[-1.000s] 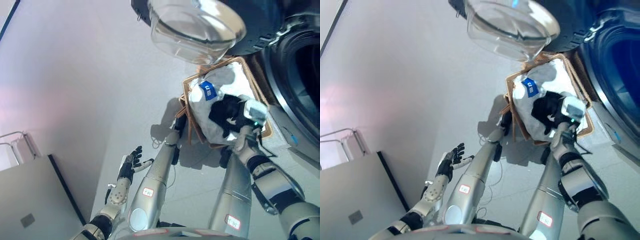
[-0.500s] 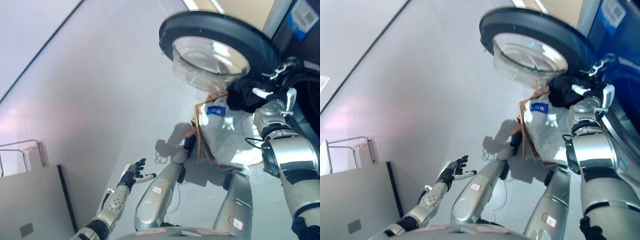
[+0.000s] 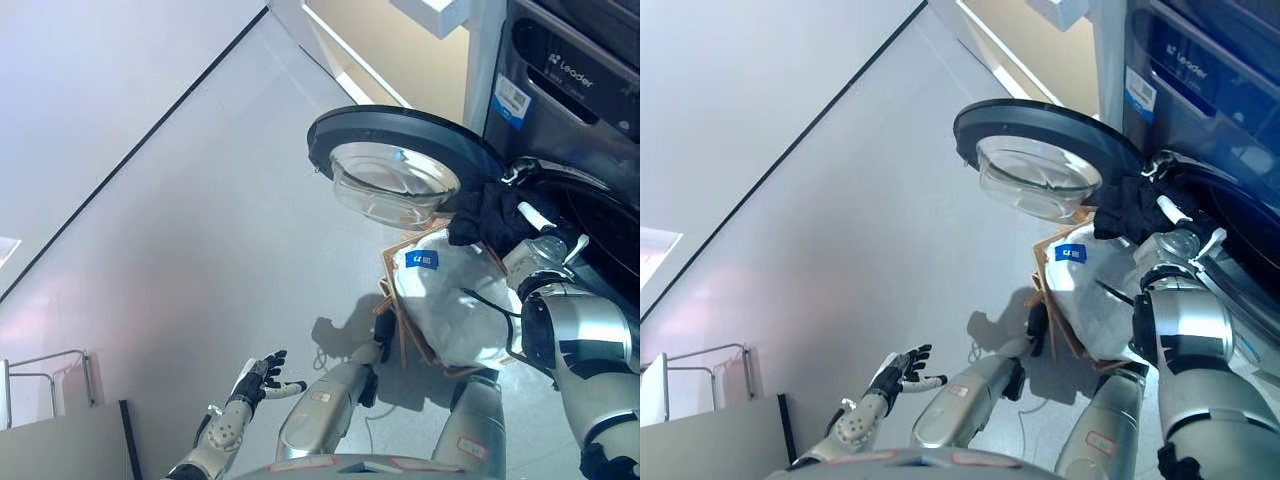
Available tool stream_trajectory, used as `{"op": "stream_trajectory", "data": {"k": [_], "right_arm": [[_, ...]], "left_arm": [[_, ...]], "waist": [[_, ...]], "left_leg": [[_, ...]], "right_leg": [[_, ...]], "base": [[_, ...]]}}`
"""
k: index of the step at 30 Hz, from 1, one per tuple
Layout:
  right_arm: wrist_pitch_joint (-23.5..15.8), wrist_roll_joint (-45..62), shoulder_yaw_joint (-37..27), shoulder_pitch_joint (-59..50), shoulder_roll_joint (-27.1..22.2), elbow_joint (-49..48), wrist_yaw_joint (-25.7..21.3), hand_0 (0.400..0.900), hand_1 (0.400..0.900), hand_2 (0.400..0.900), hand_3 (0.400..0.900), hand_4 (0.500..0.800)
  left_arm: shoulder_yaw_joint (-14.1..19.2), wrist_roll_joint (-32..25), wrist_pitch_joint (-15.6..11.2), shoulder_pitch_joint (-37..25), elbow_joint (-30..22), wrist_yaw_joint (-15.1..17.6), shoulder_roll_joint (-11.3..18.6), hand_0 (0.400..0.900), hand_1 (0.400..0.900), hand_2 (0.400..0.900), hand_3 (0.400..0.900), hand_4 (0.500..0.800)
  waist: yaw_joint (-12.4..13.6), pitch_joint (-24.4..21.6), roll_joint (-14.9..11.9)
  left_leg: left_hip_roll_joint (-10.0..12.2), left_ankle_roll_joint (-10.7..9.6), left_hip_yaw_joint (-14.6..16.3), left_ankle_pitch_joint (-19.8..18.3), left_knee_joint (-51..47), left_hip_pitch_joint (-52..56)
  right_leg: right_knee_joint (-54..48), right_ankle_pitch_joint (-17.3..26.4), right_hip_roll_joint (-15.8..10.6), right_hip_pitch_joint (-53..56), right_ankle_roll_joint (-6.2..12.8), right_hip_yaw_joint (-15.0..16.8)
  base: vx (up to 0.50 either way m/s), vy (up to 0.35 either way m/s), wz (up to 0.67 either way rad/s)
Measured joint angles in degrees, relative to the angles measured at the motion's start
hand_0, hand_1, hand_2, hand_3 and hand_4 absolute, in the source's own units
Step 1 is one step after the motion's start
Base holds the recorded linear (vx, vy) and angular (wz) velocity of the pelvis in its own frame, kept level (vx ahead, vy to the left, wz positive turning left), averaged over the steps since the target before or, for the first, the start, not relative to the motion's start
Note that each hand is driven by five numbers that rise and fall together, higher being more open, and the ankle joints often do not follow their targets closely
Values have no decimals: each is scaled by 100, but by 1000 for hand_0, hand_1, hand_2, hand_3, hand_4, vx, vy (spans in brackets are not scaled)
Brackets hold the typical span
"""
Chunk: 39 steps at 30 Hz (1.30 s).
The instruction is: Put the clothes in the basket into the washing machine.
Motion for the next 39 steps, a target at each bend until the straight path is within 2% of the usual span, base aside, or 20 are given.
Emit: {"op": "stream_trajectory", "data": {"k": [4, 8, 14, 16, 24, 29, 35, 39], "right_arm": [[-106, 95, -145, 46, 145, -248, -269, 400, 400, 400, 400, 500], [-219, 74, -320, 149, 179, -692, -750, 400, 400, 400, 400, 500], [-448, -621, -501, 344, 216, -1303, -1642, 400, 400, 400, 400, 500], [-490, -737, -507, 343, 167, -1361, -1749, 400, 400, 400, 400, 500], [-771, -899, -661, 325, -284, -1835, -1946, 400, 400, 400, 400, 500], [-791, -900, -638, 296, -211, -1833, -1902, 400, 400, 400, 400, 500], [-1073, -282, -666, 62, -126, -1822, -1601, 400, 400, 400, 400, 500], [-1341, 265, -696, 36, -99, -1854, -1341, 400, 400, 400, 400, 500]], "left_arm": [[20, 0, -3, 79, 161, 1, -24, 900, 900, 900, 900, 800], [125, -4, -8, 170, 290, 26, -41, 900, 900, 900, 900, 800], [147, -7, -41, 295, 382, 119, -153, 900, 900, 900, 900, 800], [144, -7, -50, 302, 388, 118, -169, 900, 900, 900, 900, 800], [150, -10, -137, 294, 401, 118, -194, 900, 900, 900, 900, 800], [145, -19, -138, 290, 402, 116, -300, 900, 900, 900, 900, 800], [116, -81, -138, 301, 379, 93, -371, 900, 900, 900, 900, 800], [113, -181, -137, 299, 371, 27, -372, 900, 900, 900, 900, 800]], "waist": [[-108, -24, 27], [-121, -37, 45], [-172, -136, 174], [-209, -140, 179], [-353, -186, 235], [-356, -225, 285], [-354, -231, 292], [-350, -238, 305]], "left_leg": [[5, 5, 66, -13, -12, 26], [-7, 31, 184, -22, -50, 67], [3, 38, 191, -17, -142, 106], [15, 38, 203, -15, -197, 155], [65, 8, 317, -39, -303, 297], [96, -20, 320, -84, -307, 306], [82, 3, 528, -74, -475, 301], [74, 6, 515, -71, -527, 299]], "right_leg": [[-58, 2, 5, 25, 7, 45], [-93, 49, 2, 3, 14, 165], [-185, 60, 13, 32, 21, 171], [-213, 60, 23, 60, 19, 170], [-296, 89, 55, 88, 53, 265], [-307, 77, 105, 49, 53, 351], [-335, 121, 111, -137, 79, 551], [-400, 137, 109, -150, 99, 581]], "base": [[-25, 33, -16], [-25, 14, -8], [2, -8, -2], [11, -12, -11], [18, -30, -10], [21, -30, -12], [12, -4, -10], [22, -18, 7]]}}
